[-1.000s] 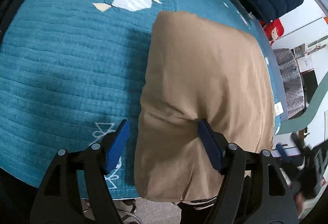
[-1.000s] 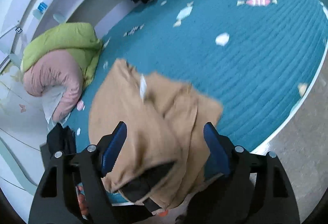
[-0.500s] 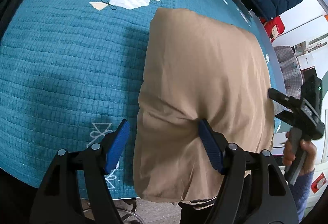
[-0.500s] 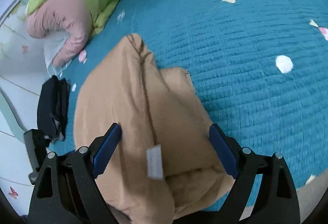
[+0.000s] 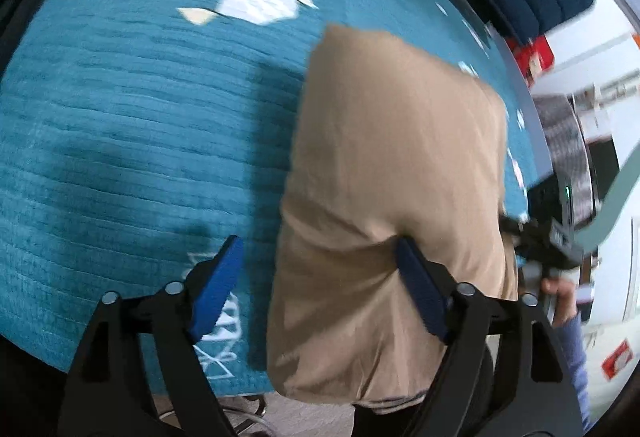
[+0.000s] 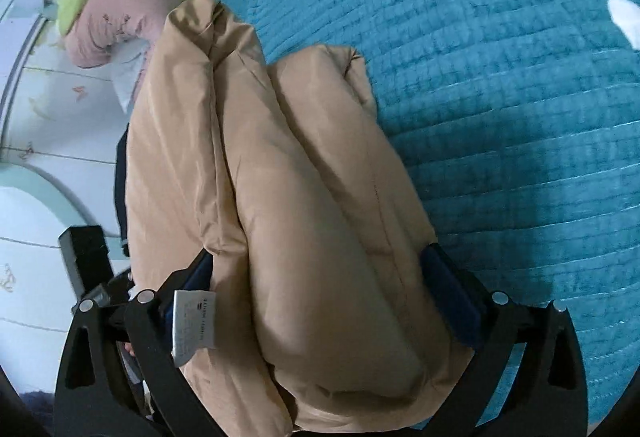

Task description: Fold large clothes

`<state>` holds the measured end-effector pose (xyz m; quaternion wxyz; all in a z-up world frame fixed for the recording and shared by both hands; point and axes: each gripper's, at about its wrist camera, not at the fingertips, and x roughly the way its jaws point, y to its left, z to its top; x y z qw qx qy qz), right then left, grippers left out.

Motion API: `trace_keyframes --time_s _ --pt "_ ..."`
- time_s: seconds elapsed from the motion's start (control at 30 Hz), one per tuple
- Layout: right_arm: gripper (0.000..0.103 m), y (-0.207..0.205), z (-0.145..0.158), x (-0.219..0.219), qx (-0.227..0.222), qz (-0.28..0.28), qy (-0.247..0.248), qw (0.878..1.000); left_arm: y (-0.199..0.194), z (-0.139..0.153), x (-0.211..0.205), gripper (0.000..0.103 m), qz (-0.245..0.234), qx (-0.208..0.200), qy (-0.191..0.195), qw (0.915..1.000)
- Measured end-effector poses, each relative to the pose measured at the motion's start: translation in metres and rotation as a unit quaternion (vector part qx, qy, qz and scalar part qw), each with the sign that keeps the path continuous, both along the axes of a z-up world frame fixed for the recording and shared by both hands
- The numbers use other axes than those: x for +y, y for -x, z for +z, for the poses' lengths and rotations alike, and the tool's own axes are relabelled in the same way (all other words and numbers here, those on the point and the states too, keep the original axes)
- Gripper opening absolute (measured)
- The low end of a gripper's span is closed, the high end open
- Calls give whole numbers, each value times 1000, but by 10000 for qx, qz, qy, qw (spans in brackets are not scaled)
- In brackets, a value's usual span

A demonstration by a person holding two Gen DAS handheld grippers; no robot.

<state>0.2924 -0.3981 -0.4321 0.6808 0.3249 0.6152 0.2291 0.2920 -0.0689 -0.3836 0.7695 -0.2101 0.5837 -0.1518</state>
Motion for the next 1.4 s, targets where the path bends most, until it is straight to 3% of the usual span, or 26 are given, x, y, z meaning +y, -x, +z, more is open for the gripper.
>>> trace_keyframes --time_s 0.1,0.2,0.3,0.47,0.6,0.7,0.77,0.83,0.93,1.0,1.07,1.17,1.27,1.33,1.4 --pt "96 2 -2 2 69 48 -353 9993 -3 -1 13 82 221 -10 268 9994" --pt "97 3 -8 6 117 -37 -526 9985 -8 -9 6 83 43 110 394 9992" --pt "97 3 -14 11 134 -196 -597 9979 -8 -15 1 89 47 121 384 9992" --pt "97 8 -11 33 169 -265 -894 9955 -10 -16 13 89 238 224 578 9978" --pt "97 8 -13 49 121 -281 -776 9965 -8 -11 31 89 273 146 672 9973" --pt "97 11 -13 47 91 -361 -773 9963 -2 -5 38 89 395 12 957 9946" --pt "96 16 -11 46 8 -435 -674 9968 0 -2 33 89 264 -89 818 9963" --pt "93 21 -10 44 -44 -443 -595 9972 0 -9 18 89 -27 44 605 9982" --pt "77 29 -14 34 3 -666 -669 9955 1 -17 8 91 -96 60 548 9984" --pt "66 37 -13 30 15 -817 -787 9935 -2 -26 0 92 -116 191 641 9977" --pt "62 41 -11 30 -56 -863 -742 9935 -4 -30 -11 92 -131 320 779 9964" --pt "57 50 -11 28 -84 -992 -758 9921 -8 -22 -30 91 -372 38 588 9976" --pt "50 60 5 32 -300 -1011 -513 9931 -4 -8 -38 77 -576 -254 365 9973" --pt "46 63 15 39 -412 -1018 -402 9931 -1 3 -40 61 -744 -504 267 9956" --pt "42 66 26 47 -535 -1025 -352 9927 0 12 -38 55 -811 -673 206 9942"
